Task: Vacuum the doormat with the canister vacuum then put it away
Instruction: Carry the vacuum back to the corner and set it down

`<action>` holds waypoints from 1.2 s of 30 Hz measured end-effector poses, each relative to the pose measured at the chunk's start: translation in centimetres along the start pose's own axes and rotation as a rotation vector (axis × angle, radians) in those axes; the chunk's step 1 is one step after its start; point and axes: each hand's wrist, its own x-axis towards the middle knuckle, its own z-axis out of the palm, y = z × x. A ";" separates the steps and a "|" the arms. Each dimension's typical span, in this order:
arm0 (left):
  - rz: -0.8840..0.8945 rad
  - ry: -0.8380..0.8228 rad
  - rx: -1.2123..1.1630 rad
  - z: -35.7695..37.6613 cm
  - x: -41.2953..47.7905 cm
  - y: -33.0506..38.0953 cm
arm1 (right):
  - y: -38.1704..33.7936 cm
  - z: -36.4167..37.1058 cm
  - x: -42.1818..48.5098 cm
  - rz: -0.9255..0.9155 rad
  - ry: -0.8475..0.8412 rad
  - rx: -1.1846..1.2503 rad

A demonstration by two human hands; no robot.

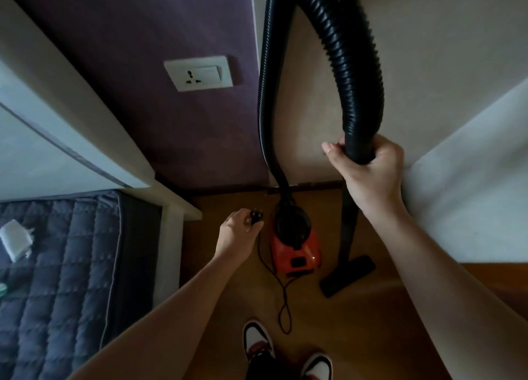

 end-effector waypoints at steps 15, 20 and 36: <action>-0.074 -0.105 -0.063 15.2 4.1 -8.7 | 3.8 -1.1 -2.6 -0.329 0.095 -0.128; -0.334 -0.033 -0.197 20.0 8.5 -9.2 | 5.2 -1.6 -3.6 -0.401 0.078 -0.120; -0.369 0.063 -0.409 26.7 13.5 -10.6 | 5.1 -1.2 -4.0 -0.365 0.038 -0.010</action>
